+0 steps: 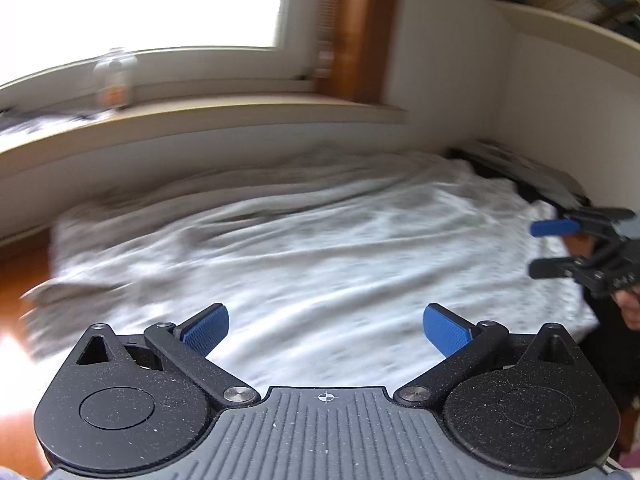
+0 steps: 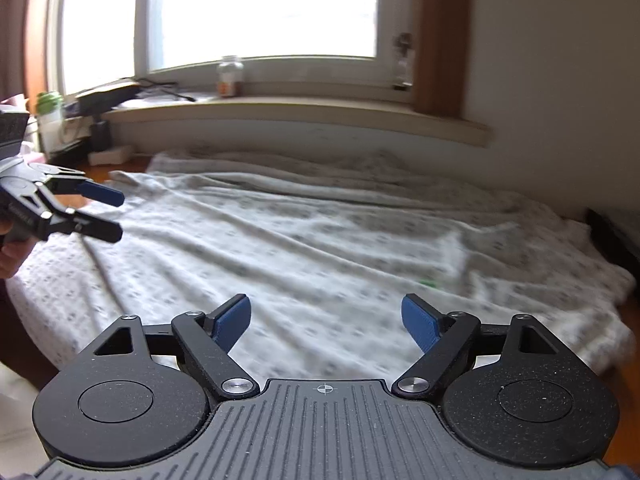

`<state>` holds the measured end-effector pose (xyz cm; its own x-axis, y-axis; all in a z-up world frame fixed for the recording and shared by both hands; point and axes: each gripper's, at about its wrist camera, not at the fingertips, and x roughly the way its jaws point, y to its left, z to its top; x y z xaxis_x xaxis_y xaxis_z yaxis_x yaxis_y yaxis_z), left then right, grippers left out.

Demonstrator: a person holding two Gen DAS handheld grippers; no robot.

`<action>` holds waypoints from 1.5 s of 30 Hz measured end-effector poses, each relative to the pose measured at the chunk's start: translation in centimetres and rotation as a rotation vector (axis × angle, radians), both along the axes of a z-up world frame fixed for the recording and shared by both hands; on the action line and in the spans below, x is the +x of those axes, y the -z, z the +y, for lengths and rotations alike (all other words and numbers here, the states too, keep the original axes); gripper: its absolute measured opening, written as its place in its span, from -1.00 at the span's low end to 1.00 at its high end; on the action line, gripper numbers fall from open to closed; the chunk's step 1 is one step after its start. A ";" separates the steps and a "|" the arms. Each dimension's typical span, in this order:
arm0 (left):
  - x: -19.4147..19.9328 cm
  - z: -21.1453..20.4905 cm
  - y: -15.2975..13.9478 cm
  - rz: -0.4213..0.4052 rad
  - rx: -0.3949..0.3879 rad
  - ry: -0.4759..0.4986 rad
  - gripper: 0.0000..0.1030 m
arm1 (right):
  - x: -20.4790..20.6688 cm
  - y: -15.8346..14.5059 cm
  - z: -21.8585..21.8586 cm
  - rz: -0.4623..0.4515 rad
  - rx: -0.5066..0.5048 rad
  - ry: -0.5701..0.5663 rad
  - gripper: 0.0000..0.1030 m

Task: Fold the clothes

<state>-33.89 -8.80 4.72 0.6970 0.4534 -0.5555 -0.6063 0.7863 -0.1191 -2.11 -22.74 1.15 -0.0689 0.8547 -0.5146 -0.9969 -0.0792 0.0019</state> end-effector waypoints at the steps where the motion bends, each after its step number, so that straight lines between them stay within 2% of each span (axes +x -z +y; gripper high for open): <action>1: -1.0 0.4 0.0 -0.003 -0.007 -0.026 1.00 | -0.6 0.0 0.4 0.002 0.002 -0.014 0.59; 6: -5.9 2.3 0.3 -0.011 -0.022 -0.148 1.00 | -4.4 0.0 2.6 -0.001 0.006 -0.103 0.59; 13: -9.3 3.4 0.4 -0.001 -0.014 -0.227 1.00 | -9.3 0.2 5.6 0.003 -0.011 -0.223 0.53; 15: -9.7 3.3 0.5 -0.002 -0.016 -0.234 1.00 | -10.8 0.4 6.3 -0.007 -0.027 -0.261 0.21; 18: -9.7 3.0 0.7 0.016 -0.021 -0.226 1.00 | -12.9 0.8 7.2 -0.024 -0.046 -0.311 -0.11; 21: -9.4 2.8 1.0 0.036 -0.015 -0.209 1.00 | -14.8 1.1 7.6 -0.038 -0.050 -0.352 -0.21; 38: -9.6 2.6 1.5 0.025 -0.026 -0.203 1.00 | -18.0 1.6 8.9 -0.034 -0.076 -0.446 -0.24; 40: -9.7 2.7 1.5 0.023 -0.028 -0.210 1.00 | -17.9 1.6 9.0 -0.028 -0.079 -0.455 -0.39; 42: -9.7 2.7 1.6 0.021 -0.027 -0.211 1.00 | -17.8 1.6 9.0 -0.034 -0.079 -0.454 -0.83; 44: -9.8 2.7 1.6 0.018 -0.023 -0.212 1.00 | -17.3 1.4 8.8 -0.017 -0.064 -0.450 -0.97; 45: -9.8 2.6 1.7 0.017 -0.021 -0.213 1.00 | -16.8 1.2 8.6 -0.008 -0.048 -0.440 -0.97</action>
<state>-43.67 -6.16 3.06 0.5774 0.5773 -0.5773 -0.7603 0.6379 -0.1226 -18.93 -14.12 -0.01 -0.4167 0.7197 -0.5553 -0.8683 -0.4959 0.0087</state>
